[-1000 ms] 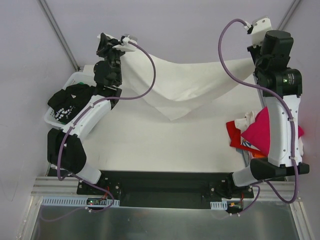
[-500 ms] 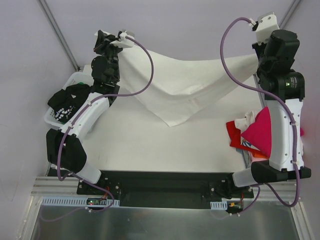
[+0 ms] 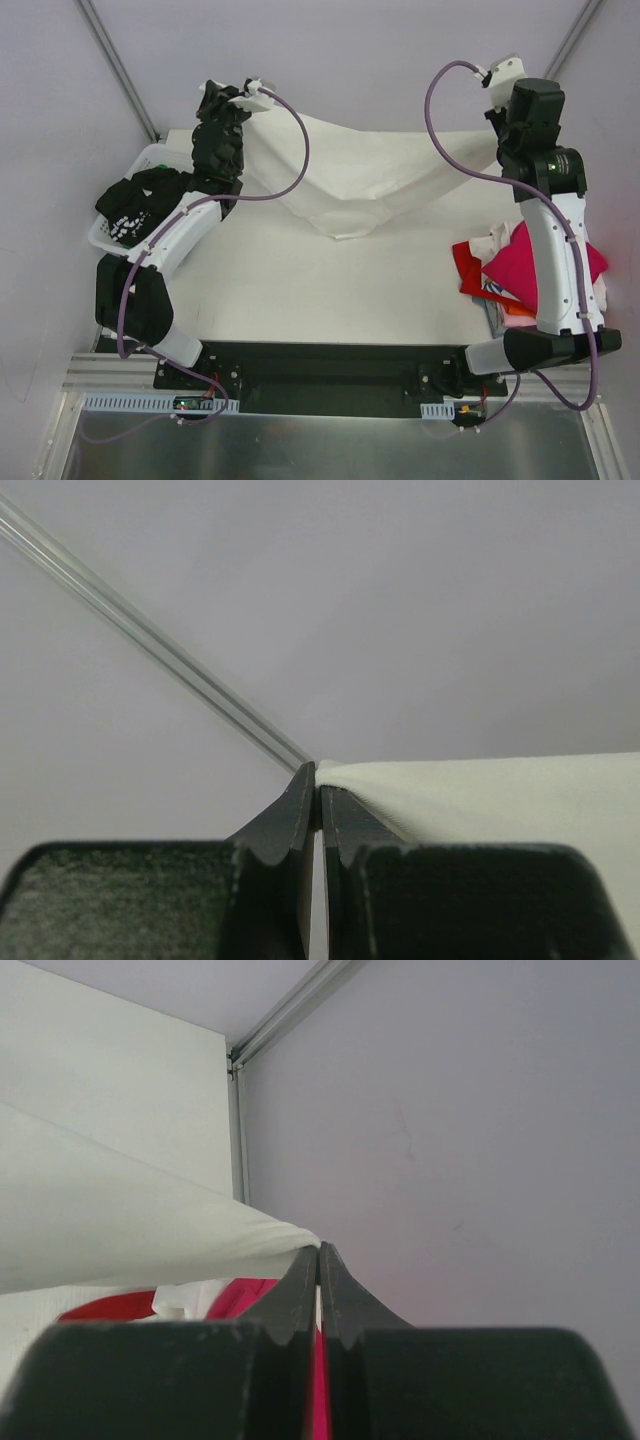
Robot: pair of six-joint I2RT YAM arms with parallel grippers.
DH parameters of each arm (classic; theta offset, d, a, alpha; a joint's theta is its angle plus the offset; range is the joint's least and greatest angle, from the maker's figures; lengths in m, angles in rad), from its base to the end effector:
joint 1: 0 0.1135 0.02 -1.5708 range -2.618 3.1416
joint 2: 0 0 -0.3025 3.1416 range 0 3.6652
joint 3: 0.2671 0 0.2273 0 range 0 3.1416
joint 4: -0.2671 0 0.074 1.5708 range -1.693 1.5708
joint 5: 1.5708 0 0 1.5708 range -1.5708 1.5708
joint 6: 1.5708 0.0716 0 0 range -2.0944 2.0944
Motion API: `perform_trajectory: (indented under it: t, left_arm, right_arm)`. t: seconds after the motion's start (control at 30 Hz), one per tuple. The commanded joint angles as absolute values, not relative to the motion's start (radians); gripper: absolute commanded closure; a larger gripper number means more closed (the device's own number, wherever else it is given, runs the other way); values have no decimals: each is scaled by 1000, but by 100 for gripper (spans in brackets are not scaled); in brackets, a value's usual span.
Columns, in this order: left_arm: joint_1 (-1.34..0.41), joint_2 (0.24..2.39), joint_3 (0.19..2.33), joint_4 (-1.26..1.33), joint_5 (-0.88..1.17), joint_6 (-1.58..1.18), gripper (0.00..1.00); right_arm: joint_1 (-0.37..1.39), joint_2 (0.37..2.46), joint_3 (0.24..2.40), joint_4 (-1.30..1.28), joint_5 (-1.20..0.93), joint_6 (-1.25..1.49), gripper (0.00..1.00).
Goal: Fold and stack the t-shirts
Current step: Flatten out the tshirt
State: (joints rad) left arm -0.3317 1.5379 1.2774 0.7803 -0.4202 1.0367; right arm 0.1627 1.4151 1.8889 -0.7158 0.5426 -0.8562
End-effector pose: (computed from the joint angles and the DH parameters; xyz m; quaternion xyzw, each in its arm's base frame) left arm 0.3483 -0.0891 0.4866 0.1703 0.4942 0.3903 0.7579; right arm 0.2746 0.0076 0.5333 -0.2257 0.7428 -0.4003 0.4870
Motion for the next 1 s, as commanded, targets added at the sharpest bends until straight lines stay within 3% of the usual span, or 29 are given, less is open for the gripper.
perform_trajectory:
  t: [0.0, 0.5, 0.97]
  left_arm:
    - [-319, 1479, 1296, 876, -419, 1037, 100]
    - [-321, 1048, 1201, 649, -388, 919, 100]
    - [-321, 1118, 1161, 531, -310, 893, 100]
  right_arm:
    - [155, 1319, 1907, -670, 572, -848, 99]
    - [155, 1042, 1878, -739, 545, -830, 99]
    - [155, 1048, 1838, -741, 519, -812, 99]
